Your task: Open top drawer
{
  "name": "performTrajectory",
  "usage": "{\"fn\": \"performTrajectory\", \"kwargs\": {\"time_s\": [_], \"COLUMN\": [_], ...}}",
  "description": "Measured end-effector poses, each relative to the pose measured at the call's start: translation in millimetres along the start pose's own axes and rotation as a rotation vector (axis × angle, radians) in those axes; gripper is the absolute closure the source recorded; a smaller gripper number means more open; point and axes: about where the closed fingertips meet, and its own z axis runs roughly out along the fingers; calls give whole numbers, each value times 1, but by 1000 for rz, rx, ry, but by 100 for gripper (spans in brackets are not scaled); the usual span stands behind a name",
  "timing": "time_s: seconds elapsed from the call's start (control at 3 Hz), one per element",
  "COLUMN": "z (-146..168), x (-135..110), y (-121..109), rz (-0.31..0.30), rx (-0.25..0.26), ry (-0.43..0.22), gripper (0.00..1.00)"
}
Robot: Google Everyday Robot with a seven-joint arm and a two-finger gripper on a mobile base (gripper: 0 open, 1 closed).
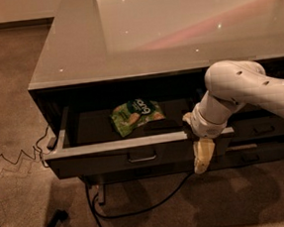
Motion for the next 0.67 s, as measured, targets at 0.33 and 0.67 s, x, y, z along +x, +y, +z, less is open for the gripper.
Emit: {"fn": "performTrajectory", "kwargs": {"time_s": [0.33, 0.67], "z": [3, 9], "x": [2, -11], "y": [-3, 0], "rz": [9, -25], "rx": [-8, -9], "ry": [-18, -36], "gripper": [0, 0]}}
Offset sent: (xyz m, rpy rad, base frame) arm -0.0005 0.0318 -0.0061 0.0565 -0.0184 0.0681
